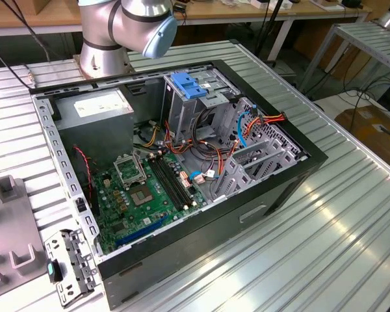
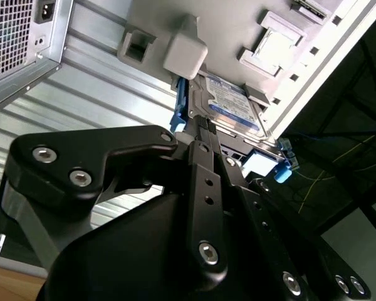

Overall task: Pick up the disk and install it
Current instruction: 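Reach for the disk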

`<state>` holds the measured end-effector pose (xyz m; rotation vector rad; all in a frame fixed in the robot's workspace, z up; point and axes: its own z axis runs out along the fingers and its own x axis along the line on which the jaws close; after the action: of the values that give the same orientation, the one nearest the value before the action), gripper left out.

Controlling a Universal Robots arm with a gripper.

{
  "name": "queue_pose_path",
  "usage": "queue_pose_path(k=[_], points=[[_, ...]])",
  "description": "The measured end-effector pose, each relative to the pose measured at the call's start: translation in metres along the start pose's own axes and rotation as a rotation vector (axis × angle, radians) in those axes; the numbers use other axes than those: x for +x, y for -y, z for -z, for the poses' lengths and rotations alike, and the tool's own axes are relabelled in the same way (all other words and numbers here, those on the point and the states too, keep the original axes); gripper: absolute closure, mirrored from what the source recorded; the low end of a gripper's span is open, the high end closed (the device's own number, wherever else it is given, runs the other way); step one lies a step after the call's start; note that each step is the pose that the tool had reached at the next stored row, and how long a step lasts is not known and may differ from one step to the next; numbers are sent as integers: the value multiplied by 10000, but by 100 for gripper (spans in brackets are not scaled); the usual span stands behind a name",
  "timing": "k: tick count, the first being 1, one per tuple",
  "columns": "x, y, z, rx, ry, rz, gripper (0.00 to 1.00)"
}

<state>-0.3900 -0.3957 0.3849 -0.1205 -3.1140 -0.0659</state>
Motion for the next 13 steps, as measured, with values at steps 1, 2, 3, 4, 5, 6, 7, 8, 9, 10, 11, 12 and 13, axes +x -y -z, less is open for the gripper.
queue_pose_path(k=[1, 2, 3, 4, 5, 6, 7, 8, 9, 10, 11, 12, 13], points=[[23, 2, -2, 0, -7, 0, 89], [48, 4, -3, 0, -15, -2, 89], [73, 5, -4, 1, -25, -2, 89], [97, 7, -5, 2, -33, -3, 89], [124, 9, -6, 2, -43, -4, 89], [148, 11, -7, 3, -52, -4, 89], [173, 13, -8, 5, -60, -4, 89], [207, 15, -10, 4, -66, -4, 89], [250, 18, -12, 5, -73, -4, 89], [306, 20, -15, 5, -79, -4, 89], [352, 20, -17, 7, -85, -4, 89], [386, 19, -20, 6, -86, -4, 89], [424, 17, -22, 6, -88, -4, 89]])
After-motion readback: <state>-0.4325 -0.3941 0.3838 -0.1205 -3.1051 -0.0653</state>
